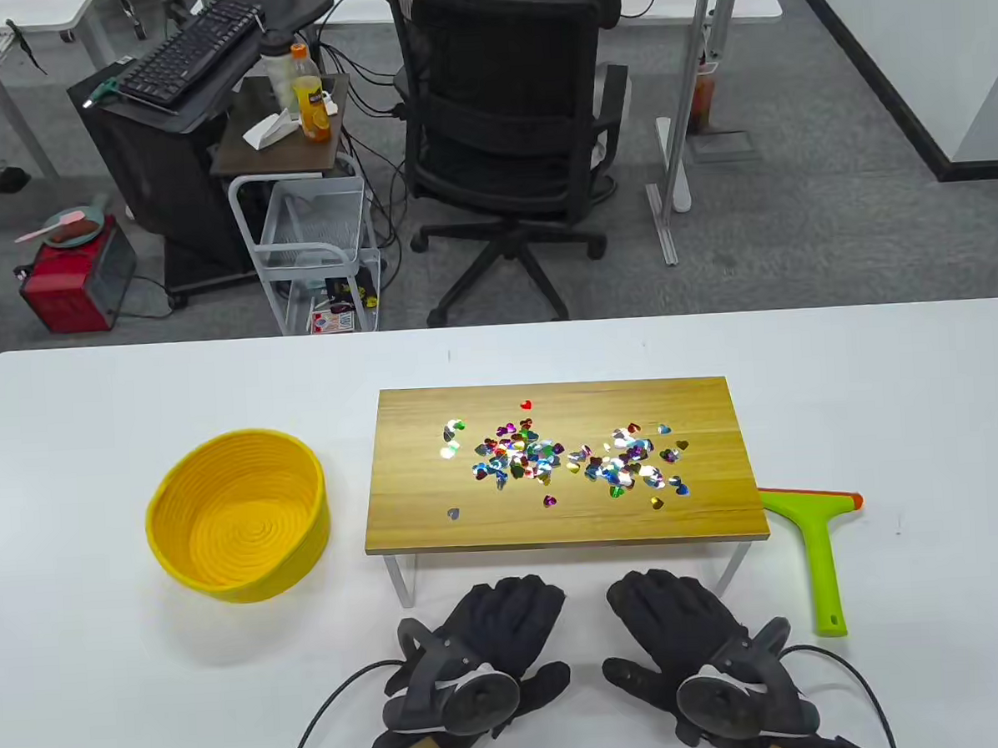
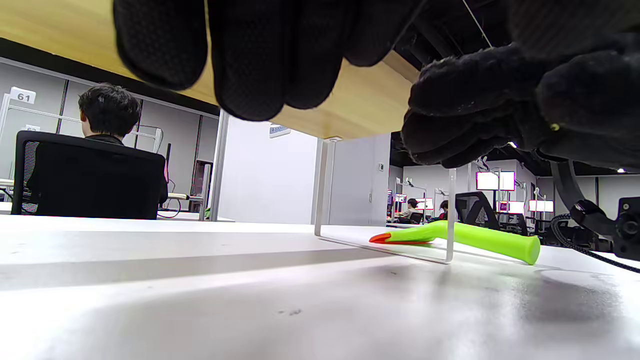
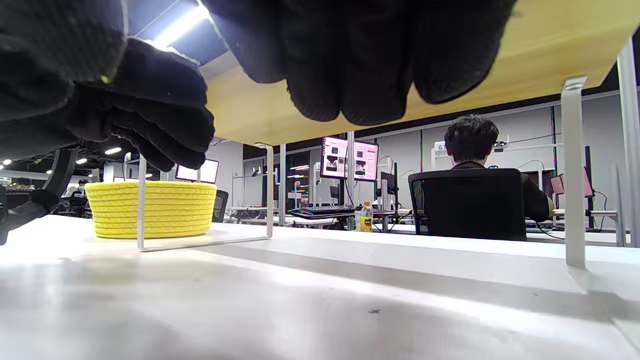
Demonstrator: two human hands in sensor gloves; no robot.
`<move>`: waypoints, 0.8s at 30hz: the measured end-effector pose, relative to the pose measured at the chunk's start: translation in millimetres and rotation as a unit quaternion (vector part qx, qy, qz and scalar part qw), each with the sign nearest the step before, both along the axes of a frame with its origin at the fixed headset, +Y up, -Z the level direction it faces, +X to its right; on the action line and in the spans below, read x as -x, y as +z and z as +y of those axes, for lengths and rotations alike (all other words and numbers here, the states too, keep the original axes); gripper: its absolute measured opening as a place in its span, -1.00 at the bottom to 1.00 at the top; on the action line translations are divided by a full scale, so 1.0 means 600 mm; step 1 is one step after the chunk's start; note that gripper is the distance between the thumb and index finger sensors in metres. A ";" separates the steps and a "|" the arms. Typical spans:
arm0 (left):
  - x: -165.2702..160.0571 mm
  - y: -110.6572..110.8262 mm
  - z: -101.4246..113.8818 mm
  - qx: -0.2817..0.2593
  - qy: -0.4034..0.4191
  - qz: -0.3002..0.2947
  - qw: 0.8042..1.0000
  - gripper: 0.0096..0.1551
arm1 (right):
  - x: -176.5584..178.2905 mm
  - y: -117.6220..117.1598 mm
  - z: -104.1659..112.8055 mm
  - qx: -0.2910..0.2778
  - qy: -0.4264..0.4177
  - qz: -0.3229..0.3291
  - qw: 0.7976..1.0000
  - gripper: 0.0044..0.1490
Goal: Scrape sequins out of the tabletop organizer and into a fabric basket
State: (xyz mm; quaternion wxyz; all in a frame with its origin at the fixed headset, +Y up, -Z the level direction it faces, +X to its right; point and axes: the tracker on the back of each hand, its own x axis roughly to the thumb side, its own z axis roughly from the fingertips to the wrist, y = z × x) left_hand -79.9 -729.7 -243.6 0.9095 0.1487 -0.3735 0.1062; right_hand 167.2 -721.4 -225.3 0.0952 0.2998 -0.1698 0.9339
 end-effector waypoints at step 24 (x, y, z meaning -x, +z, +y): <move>-0.002 0.002 0.001 -0.004 -0.003 0.000 1.000 -0.03 | 0.001 0.000 0.000 -0.008 -0.001 -0.002 1.000 -0.04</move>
